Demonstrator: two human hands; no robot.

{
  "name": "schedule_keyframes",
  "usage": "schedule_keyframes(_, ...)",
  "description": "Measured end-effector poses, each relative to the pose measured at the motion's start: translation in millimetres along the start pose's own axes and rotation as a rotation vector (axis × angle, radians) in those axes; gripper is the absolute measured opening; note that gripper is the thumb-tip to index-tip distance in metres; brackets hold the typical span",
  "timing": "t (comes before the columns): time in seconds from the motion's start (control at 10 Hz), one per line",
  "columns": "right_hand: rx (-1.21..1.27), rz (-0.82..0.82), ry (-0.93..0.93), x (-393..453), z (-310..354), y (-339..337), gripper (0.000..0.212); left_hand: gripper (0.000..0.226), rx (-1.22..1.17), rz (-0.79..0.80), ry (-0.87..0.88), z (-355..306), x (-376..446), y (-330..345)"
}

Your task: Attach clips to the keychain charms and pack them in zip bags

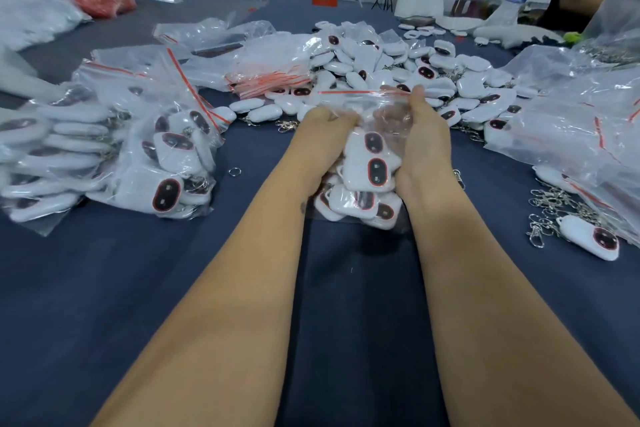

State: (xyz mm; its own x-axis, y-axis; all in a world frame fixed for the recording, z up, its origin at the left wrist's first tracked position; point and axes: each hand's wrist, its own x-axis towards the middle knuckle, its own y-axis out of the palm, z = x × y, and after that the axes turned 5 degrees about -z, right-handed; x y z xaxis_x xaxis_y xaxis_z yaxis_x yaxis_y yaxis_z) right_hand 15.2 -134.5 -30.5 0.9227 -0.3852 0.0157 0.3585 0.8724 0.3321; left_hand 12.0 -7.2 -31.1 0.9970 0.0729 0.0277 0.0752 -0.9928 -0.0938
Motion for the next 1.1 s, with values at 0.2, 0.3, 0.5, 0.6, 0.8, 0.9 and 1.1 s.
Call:
schedule_keyframes(0.2,-0.266,0.251,0.009,-25.2,-4.5,27.7,0.040,0.022,0.007,-0.244,0.034,-13.1,-13.1,-25.4)
schedule_keyframes(0.3,-0.301,0.414,-0.065,-43.2,-10.1,43.6,0.039,0.018,0.056,-0.378,0.127,-26.9,-17.9,-55.8)
schedule_keyframes(0.5,-0.291,0.573,-0.171,-74.8,-23.0,82.1,0.061,0.019,0.060,-0.643,0.245,-54.7,-20.3,-124.8)
schedule_keyframes(0.6,-0.420,0.519,-0.323,-89.3,-32.5,95.0,0.074,0.023,0.224,-0.721,0.288,-44.1,-24.0,-142.0)
schedule_keyframes(0.8,-0.678,0.603,-0.559,-86.1,-48.8,89.0,0.051,0.058,0.664,-0.812,0.329,-32.5,-21.3,-140.0)
schedule_keyframes(0.9,-0.888,0.605,-0.656,-77.2,-45.2,91.8,0.018,0.043,0.679,-0.824,0.732,-33.0,-28.6,-116.4)
schedule_keyframes(1.1,-0.422,0.320,-0.238,-67.5,1.2,65.9,0.026,0.028,-0.063,-0.226,0.382,-30.1,-20.6,-54.4)
